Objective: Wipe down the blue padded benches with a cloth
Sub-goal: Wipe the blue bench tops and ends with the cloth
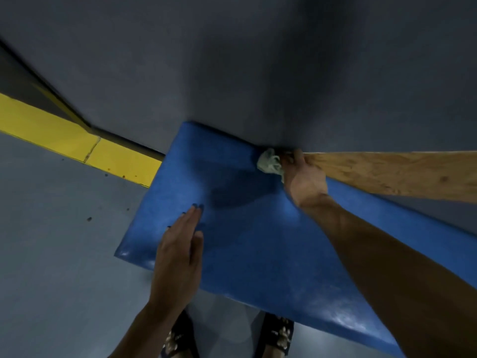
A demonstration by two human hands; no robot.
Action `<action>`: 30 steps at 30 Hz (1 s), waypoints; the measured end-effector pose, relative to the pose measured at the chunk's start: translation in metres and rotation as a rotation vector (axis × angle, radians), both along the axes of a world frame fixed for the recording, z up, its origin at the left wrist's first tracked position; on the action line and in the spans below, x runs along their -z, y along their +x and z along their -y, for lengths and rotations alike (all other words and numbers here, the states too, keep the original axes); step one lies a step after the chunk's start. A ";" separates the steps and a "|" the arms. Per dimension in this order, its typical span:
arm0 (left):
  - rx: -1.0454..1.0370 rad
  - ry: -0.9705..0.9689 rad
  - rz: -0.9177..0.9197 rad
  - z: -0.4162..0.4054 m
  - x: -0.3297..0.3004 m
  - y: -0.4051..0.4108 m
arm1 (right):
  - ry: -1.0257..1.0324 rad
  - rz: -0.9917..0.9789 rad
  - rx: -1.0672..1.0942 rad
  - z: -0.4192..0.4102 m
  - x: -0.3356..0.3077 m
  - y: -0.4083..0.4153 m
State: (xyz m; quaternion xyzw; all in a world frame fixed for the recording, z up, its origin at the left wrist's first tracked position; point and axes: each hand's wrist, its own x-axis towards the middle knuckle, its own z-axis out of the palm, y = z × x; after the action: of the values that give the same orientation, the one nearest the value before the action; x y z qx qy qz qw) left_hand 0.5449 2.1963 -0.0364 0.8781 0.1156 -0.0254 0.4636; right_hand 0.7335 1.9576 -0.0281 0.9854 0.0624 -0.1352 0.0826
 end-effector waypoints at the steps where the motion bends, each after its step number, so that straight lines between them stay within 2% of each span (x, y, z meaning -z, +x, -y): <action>1: -0.004 0.001 0.006 0.003 0.001 0.001 | -0.016 -0.001 0.005 0.015 -0.002 -0.006; 7: -0.011 0.010 0.027 0.008 -0.005 0.009 | 0.004 -0.033 0.317 0.084 -0.017 -0.042; 12: -0.035 -0.008 0.028 -0.005 -0.006 0.009 | -0.043 -0.070 0.467 0.055 -0.024 -0.027; 19: -0.054 -0.026 -0.008 -0.035 0.003 0.001 | 0.142 -0.040 0.367 -0.063 0.004 0.011; 21: -0.076 -0.026 -0.025 -0.039 0.003 0.000 | 0.217 -0.030 0.254 -0.098 0.015 0.015; 23: -0.092 -0.054 -0.045 -0.040 0.004 -0.002 | 0.176 0.013 0.119 -0.110 0.022 0.008; 26: -0.101 -0.059 -0.049 -0.040 0.006 -0.003 | 0.120 0.052 -0.098 -0.070 0.024 -0.011; 27: -0.104 -0.047 -0.049 -0.041 0.007 -0.003 | 0.152 0.030 -0.100 -0.045 0.022 -0.020; 30: -0.114 -0.042 -0.043 -0.044 0.012 -0.003 | 0.169 0.065 0.119 0.043 0.008 -0.053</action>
State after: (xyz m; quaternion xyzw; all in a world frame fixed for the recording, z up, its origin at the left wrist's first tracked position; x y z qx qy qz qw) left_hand 0.5419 2.2399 -0.0483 0.8593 0.1745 -0.0201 0.4803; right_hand 0.6809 1.9142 -0.0357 0.9947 0.0122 -0.1019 -0.0070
